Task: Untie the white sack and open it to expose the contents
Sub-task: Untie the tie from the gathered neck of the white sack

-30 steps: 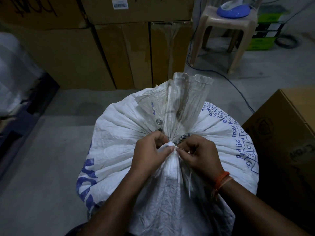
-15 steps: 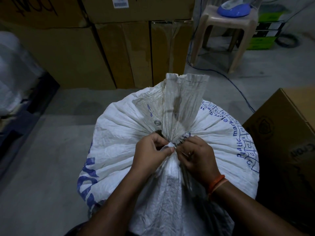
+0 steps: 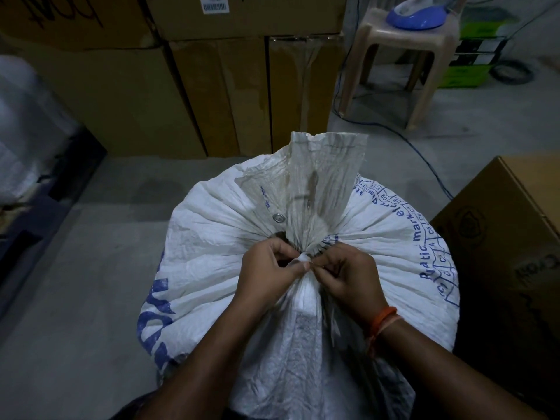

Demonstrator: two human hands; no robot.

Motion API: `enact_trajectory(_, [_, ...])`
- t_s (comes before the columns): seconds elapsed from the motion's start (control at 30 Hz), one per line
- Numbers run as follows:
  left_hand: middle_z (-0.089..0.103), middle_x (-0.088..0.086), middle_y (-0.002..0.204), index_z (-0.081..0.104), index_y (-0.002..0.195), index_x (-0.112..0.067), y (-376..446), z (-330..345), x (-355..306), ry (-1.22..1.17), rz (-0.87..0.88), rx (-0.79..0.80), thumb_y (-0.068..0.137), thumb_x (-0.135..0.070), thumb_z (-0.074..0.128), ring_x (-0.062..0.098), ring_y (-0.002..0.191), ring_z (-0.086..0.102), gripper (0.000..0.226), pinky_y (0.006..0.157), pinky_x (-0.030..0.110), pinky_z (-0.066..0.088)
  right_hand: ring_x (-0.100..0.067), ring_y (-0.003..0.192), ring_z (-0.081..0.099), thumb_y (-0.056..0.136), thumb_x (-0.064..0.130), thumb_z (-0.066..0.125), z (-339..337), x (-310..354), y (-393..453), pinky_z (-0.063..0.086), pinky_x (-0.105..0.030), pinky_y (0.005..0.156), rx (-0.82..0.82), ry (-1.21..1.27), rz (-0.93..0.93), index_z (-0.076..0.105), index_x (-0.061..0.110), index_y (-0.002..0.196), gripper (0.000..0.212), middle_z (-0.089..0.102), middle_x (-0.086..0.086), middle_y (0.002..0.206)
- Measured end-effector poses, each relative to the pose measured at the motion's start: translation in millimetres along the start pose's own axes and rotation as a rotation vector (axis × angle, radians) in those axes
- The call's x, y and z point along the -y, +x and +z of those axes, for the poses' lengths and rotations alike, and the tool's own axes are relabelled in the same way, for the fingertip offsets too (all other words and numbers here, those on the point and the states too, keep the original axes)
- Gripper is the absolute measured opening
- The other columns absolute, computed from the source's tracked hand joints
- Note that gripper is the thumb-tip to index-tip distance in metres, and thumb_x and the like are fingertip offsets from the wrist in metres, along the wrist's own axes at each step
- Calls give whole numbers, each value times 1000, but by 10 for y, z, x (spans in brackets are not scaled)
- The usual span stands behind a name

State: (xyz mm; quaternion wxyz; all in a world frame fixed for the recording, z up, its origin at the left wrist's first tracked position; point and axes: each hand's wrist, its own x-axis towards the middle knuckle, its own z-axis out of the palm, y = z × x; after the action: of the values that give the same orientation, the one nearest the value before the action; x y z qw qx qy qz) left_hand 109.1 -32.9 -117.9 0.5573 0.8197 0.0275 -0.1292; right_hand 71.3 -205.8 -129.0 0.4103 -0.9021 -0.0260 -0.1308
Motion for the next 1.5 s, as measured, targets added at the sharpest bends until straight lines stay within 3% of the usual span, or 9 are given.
enact_trajectory(0.13, [81,5,80,74,80,-16,-10,-14,-22,-10,21,-3,64,-33,89,27,83,80,27,82,57,63,-5,55,53,74,17,82,-53,62,23,33,-10,53,-22,-6,48,69,19,65,16,59,7,56])
enact_trajectory(0.37, [81,3,77,72,78,-20,-1,-20,-27,5,73,-4,68,-36,87,24,80,80,24,80,56,63,-14,61,59,73,17,84,-163,95,46,43,-23,54,-37,23,51,67,17,63,20,63,2,58])
enact_trajectory(0.73, [81,2,77,73,78,-21,17,-22,-3,-21,84,-5,69,-36,87,23,79,80,23,81,57,63,8,59,47,72,11,86,-89,49,22,30,-6,57,-82,-19,-5,60,23,60,30,46,18,60])
enact_trajectory(1.5, [82,4,79,75,80,-17,32,-24,12,-37,39,22,64,-39,90,23,82,81,30,82,57,64,3,60,52,77,15,84,-16,21,16,33,-7,58,-66,50,29,67,18,64,21,50,16,59])
